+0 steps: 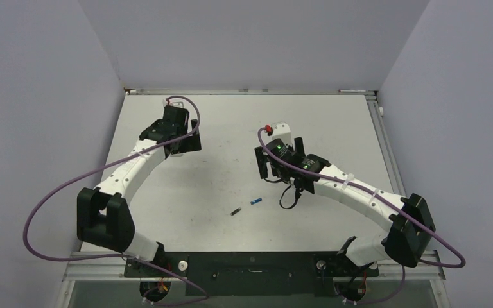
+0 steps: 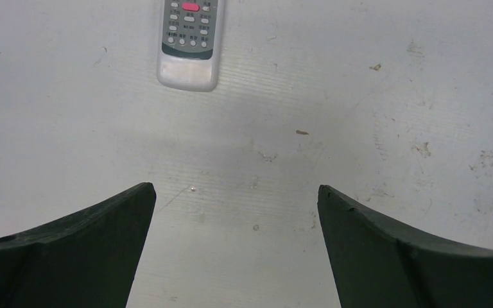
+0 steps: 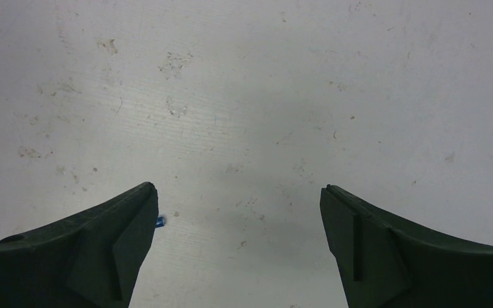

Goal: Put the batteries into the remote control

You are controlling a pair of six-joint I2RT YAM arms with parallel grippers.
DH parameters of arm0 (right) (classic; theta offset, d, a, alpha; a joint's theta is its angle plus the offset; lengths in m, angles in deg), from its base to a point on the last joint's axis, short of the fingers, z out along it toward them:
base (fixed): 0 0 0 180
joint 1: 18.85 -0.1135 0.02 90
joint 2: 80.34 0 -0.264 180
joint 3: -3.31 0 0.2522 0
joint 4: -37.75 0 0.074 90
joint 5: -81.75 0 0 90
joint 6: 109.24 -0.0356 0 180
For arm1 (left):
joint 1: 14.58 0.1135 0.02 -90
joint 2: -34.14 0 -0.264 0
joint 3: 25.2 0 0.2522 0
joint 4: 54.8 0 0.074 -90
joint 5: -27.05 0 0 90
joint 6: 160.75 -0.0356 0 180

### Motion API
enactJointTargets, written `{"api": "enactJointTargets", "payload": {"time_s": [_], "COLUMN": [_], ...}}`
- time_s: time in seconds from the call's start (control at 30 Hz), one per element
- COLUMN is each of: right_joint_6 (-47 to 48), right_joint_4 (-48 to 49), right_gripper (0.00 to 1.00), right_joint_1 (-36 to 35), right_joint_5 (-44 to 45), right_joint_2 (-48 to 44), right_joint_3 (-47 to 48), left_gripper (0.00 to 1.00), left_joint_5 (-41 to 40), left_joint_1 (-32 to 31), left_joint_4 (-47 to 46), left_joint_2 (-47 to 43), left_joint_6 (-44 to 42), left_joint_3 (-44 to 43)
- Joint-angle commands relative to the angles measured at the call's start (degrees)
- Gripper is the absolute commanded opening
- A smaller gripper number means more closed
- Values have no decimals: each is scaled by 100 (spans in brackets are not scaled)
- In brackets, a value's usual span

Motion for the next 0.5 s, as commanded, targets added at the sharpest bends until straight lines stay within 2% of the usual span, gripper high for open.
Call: {"api": "enactJointTargets", "payload": {"time_s": [0.0, 0.47], "right_joint_6": [135, 103], "right_joint_4": [204, 259], "right_gripper": [98, 97], "right_joint_1": [52, 131], "right_joint_5": [-242, -581], "right_joint_2": [-162, -654], "right_joint_3": [-99, -499], "left_gripper": [96, 96], "left_joint_5": [171, 184], "left_joint_1": [265, 728], "left_joint_4": [-247, -51], "left_joint_2": [474, 2182], "left_joint_6": [88, -202], "left_joint_3": [-522, -1759]}}
